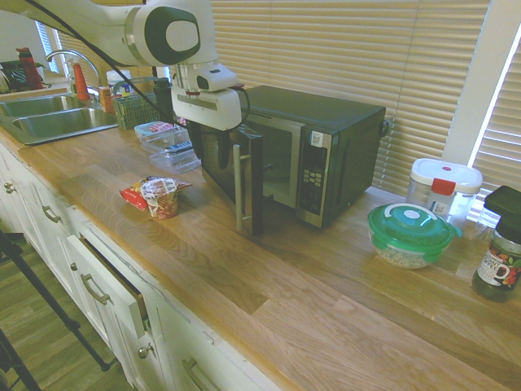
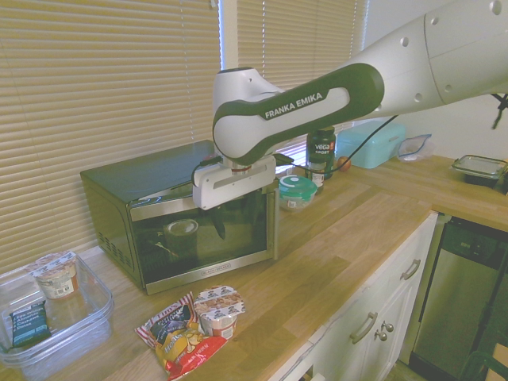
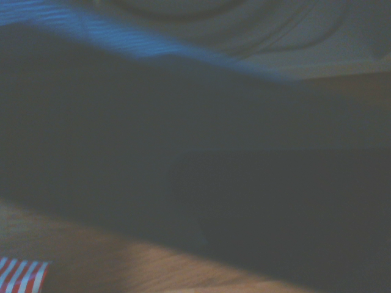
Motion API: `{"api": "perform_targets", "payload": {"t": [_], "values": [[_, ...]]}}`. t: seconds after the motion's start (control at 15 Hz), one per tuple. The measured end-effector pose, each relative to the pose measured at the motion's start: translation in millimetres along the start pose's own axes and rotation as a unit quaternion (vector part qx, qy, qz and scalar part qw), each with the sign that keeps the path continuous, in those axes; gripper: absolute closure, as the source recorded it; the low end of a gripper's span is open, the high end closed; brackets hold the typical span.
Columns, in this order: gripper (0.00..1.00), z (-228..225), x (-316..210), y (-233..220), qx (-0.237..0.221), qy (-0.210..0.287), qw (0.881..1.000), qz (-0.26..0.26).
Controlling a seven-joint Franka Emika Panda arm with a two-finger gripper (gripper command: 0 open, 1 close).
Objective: Close the microwave
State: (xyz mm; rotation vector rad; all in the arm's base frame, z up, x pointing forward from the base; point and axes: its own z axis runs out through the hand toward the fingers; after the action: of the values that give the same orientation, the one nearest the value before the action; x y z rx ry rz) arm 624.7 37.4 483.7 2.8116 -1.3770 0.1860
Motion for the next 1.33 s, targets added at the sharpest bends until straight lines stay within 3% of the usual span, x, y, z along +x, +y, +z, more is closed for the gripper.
{"api": "perform_targets", "payload": {"t": [0.47,0.93,1.33], "values": [[0.0,14.3,74.4,-31.9,-0.007,-0.021,1.0,0.014],[0.0,12.9,106.4,-43.7,-0.016,-0.07,0.997,-0.022],[0.0,10.5,105.3,-42.6,0.001,-0.058,0.998,-0.03]]}}
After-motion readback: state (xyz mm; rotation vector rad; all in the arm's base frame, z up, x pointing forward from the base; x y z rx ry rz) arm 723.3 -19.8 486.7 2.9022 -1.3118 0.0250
